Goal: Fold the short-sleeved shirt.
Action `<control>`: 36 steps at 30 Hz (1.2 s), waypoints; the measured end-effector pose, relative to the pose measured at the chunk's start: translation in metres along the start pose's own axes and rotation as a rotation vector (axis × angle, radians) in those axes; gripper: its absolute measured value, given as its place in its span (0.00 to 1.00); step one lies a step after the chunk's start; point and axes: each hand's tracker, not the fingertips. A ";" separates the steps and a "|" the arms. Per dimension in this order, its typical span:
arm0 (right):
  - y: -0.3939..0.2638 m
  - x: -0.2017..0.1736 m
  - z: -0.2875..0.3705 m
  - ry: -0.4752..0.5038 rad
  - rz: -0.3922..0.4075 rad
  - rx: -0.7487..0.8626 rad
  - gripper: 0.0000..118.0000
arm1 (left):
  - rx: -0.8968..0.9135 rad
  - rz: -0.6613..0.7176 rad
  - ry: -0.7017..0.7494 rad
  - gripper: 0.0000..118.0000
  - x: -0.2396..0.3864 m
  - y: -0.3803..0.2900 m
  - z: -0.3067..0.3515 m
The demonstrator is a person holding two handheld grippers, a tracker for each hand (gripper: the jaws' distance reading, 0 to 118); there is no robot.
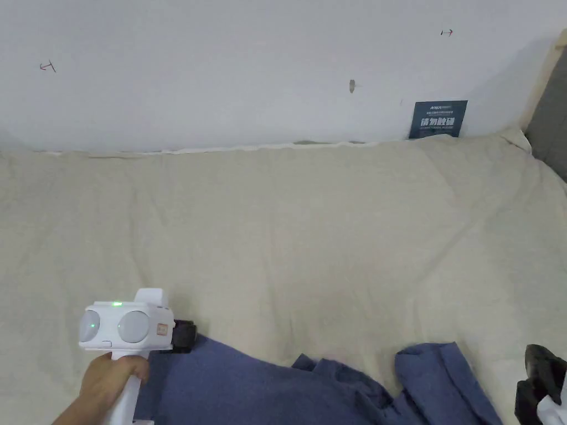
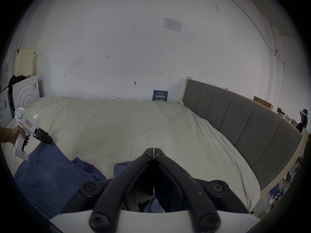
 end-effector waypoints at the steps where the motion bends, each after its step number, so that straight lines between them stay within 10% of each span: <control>1: -0.003 0.002 -0.003 -0.006 -0.002 -0.016 0.02 | -0.011 -0.017 0.006 0.58 0.003 -0.003 -0.004; 4: -0.014 0.007 -0.010 -0.008 -0.027 -0.069 0.02 | 0.054 -0.062 0.038 0.54 0.017 -0.012 0.008; 7: -0.024 0.014 -0.019 -0.017 -0.075 -0.139 0.02 | 0.060 -0.113 0.026 0.08 0.027 -0.011 0.017; 11: -0.040 0.031 -0.035 -0.026 -0.141 -0.272 0.06 | 0.112 -0.131 0.088 0.03 0.028 -0.011 0.037; 17: -0.087 0.044 -0.062 0.056 -0.170 -0.484 0.87 | 0.247 -0.095 -0.015 0.03 0.033 -0.020 0.115; 27: -0.118 0.022 -0.088 0.086 -0.135 -0.585 0.50 | 0.311 -0.126 -0.006 0.03 0.042 -0.047 0.176; 29: -0.112 0.028 -0.087 0.093 -0.133 -0.590 0.10 | 0.318 -0.113 -0.001 0.03 0.041 -0.052 0.183; 36: -0.086 0.042 -0.065 0.133 -0.094 -0.441 0.07 | 0.401 -0.030 0.006 0.03 0.021 -0.057 0.221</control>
